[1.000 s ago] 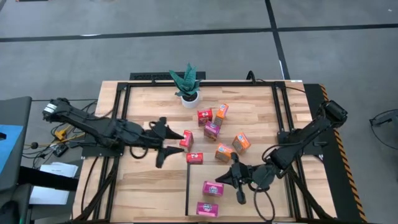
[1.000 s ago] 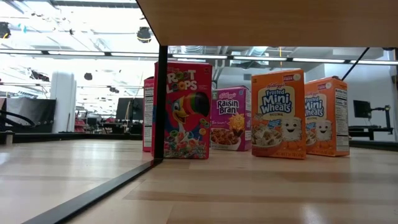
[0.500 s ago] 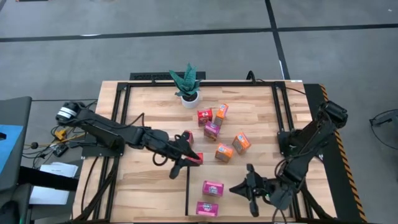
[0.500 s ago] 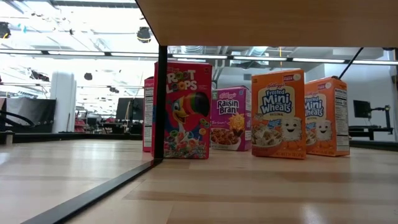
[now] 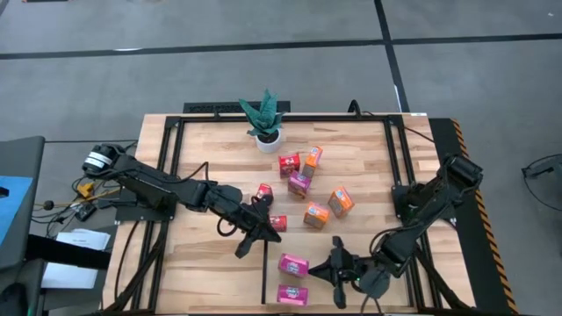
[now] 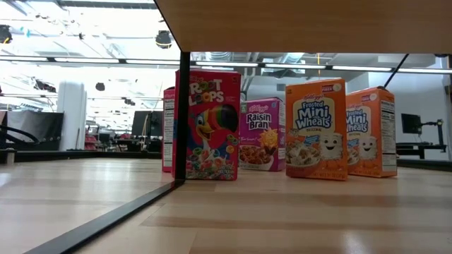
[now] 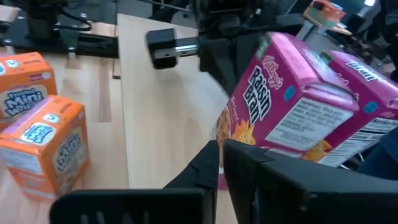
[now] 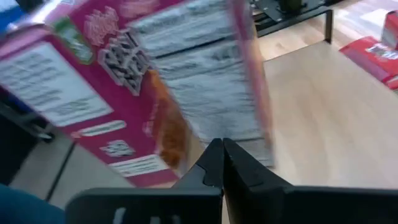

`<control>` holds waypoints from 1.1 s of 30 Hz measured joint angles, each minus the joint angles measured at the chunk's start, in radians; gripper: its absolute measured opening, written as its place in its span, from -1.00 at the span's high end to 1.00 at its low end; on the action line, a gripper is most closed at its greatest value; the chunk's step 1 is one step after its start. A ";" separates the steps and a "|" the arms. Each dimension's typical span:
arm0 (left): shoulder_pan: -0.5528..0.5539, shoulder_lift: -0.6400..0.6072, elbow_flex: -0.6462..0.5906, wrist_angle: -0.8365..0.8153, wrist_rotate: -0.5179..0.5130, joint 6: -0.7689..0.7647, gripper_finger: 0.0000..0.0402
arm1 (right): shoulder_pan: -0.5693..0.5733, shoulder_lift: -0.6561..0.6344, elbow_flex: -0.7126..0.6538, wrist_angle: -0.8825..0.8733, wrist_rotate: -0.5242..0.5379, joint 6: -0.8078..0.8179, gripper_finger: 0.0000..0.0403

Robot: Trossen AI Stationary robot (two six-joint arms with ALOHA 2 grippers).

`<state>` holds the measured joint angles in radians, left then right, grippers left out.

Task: Stack cereal on shelf
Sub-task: Put the purple cereal box on the middle left shelf

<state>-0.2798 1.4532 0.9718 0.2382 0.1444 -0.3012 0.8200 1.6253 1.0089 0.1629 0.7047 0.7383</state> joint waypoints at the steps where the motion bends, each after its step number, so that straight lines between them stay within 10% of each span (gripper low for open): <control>1: 0.000 0.000 0.000 -0.004 0.005 -0.001 0.98 | -0.001 0.001 0.006 -0.003 -0.004 -0.011 0.93; 33: -0.112 0.006 0.000 0.011 -0.097 -0.140 1.00 | -0.035 -0.002 0.013 0.003 -0.025 -0.032 0.94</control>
<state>-0.3915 1.4597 0.9718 0.2495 0.0471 -0.4415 0.7849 1.6230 1.0218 0.1661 0.6800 0.7063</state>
